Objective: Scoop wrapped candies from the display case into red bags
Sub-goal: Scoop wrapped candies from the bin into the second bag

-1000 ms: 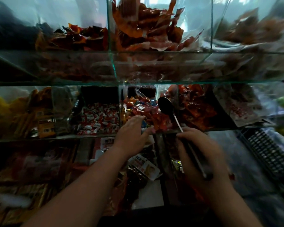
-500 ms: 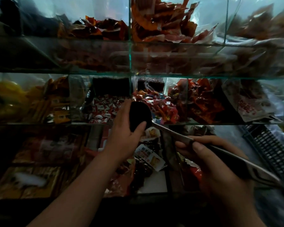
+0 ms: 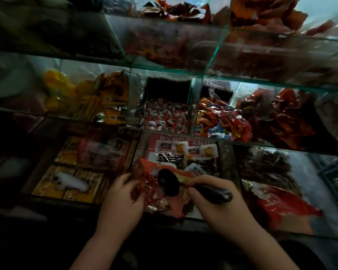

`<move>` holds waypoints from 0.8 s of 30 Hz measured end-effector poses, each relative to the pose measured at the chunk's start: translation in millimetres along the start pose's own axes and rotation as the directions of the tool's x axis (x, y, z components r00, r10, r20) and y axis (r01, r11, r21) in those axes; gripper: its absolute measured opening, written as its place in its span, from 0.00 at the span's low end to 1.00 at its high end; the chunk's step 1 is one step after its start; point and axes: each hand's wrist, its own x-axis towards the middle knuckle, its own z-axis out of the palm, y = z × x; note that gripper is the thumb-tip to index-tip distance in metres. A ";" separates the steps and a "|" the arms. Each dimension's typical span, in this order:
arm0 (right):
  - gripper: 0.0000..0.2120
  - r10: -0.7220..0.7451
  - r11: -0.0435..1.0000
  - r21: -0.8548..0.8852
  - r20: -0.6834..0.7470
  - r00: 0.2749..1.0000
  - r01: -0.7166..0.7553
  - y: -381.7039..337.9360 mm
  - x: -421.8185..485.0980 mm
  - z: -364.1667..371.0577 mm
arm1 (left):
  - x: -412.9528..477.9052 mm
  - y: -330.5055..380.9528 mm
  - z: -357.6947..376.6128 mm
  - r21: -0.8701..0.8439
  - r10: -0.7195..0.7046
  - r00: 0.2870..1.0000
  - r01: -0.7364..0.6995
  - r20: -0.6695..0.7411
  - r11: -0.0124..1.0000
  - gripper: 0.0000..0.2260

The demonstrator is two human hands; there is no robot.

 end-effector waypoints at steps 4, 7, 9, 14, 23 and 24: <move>0.07 -0.126 0.949 -0.262 0.199 0.972 0.177 29.7 37.4 49.4 | 1.5 -2.2 2.5 -0.123 -0.030 0.998 0.036 0.053 0.992 0.19; 0.09 -0.119 0.942 -0.283 0.223 0.967 0.181 50.3 54.6 75.6 | 2.7 2.9 6.8 -0.193 -0.051 0.990 0.076 0.130 0.978 0.31; 0.10 -0.151 0.936 -0.274 0.250 0.956 0.219 59.0 58.9 89.0 | 1.8 6.3 7.6 -0.218 -0.071 0.980 0.111 0.186 0.970 0.35; 0.09 -0.204 0.947 -0.200 0.228 0.952 0.251 65.4 53.9 104.1 | 1.9 -2.4 4.7 -0.321 -0.100 0.976 0.159 0.195 0.934 0.36; 0.11 -0.183 0.930 -0.231 0.382 0.906 0.285 52.7 53.7 84.7 | -1.7 -18.5 12.8 -0.214 -0.118 0.974 0.159 0.191 0.964 0.42; 0.13 -0.186 0.911 -0.261 0.431 0.883 0.319 52.5 55.5 85.4 | -1.5 -18.7 13.6 -0.216 -0.113 0.975 0.154 0.191 0.964 0.42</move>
